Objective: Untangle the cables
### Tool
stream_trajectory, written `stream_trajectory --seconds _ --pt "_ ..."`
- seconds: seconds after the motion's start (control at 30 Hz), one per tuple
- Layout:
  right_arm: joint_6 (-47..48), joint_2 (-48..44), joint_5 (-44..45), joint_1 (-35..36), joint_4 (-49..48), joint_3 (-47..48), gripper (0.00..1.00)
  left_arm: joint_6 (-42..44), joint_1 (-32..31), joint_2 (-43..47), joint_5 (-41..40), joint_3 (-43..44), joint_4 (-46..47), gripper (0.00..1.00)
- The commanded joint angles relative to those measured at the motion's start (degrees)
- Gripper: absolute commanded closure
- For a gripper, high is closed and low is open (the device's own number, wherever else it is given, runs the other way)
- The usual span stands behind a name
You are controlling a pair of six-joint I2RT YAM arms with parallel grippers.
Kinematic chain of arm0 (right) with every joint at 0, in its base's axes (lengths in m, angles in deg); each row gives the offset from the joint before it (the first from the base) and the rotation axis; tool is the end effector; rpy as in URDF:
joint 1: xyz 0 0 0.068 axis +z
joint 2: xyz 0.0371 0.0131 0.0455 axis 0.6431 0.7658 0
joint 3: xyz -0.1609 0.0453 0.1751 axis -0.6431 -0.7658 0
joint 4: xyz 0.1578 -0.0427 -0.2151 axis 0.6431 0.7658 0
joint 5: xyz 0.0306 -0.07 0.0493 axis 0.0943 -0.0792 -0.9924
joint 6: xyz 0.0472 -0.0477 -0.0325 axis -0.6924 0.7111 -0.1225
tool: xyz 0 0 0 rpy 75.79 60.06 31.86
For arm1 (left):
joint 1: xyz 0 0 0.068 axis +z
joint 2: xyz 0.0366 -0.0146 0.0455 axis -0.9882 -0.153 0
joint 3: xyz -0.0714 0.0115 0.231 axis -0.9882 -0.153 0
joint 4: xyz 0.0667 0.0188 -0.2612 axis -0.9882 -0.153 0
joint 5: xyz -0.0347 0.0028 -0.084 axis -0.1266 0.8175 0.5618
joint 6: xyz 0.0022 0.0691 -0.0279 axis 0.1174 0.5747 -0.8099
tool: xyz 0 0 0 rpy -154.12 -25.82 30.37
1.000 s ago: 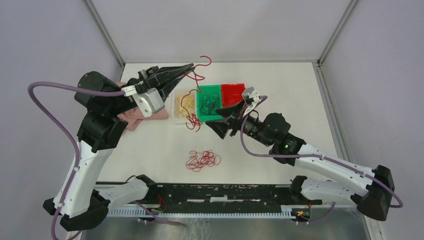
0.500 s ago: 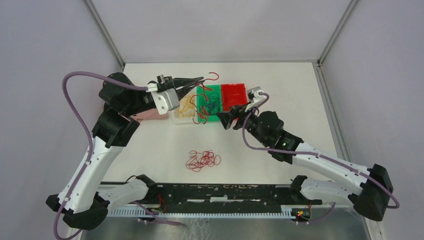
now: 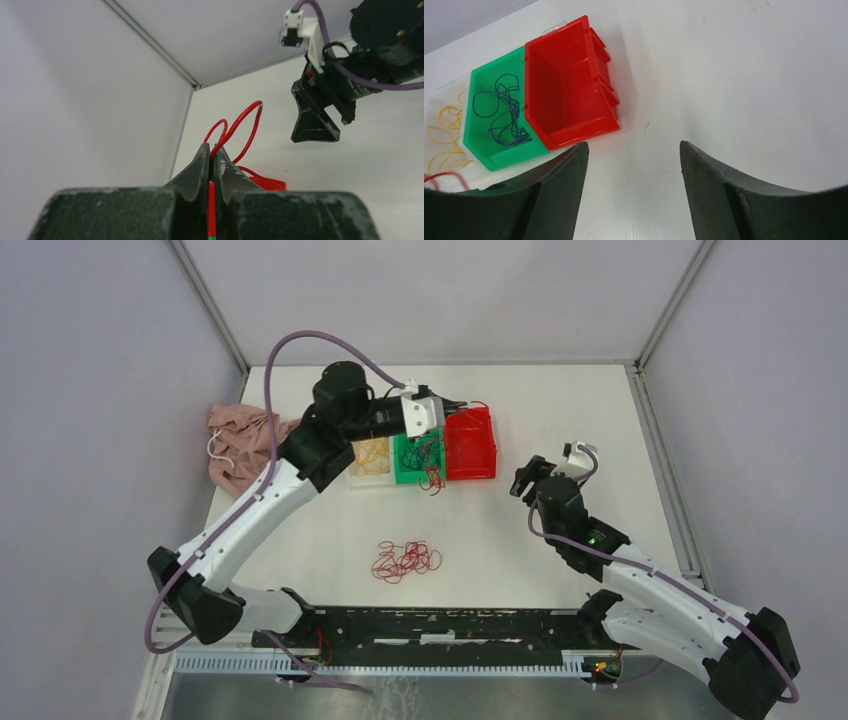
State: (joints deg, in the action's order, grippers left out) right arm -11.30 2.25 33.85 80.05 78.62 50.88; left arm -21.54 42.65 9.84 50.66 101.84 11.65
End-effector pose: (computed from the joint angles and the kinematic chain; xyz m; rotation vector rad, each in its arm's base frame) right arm 0.2146 0.1282 0.2160 0.4329 1.8345 0.2740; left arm 0.2314 -0.2345 0.4242 1.3512 0.8751 -0.5540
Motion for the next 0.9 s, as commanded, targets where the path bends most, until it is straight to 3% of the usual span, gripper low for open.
stream_trajectory --seconds 0.0,0.27,0.63,0.87 --pt "-1.82 -2.93 3.34 -0.6 -1.56 -1.33 0.26 3.65 -0.48 -5.42 -2.66 1.85 6.36 0.97" --pt "-3.67 -7.36 3.52 -0.92 -0.36 -5.01 0.27 12.1 -0.48 -17.39 -6.86 3.19 9.7 0.97" --pt "-3.77 -11.1 3.87 -0.98 1.38 -6.76 0.28 17.61 -0.5 -32.01 -12.18 18.84 10.21 0.97" --pt "-3.65 -10.44 3.52 -1.0 1.02 -7.15 0.28 19.31 -0.47 -36.41 -15.61 22.1 11.02 0.97"
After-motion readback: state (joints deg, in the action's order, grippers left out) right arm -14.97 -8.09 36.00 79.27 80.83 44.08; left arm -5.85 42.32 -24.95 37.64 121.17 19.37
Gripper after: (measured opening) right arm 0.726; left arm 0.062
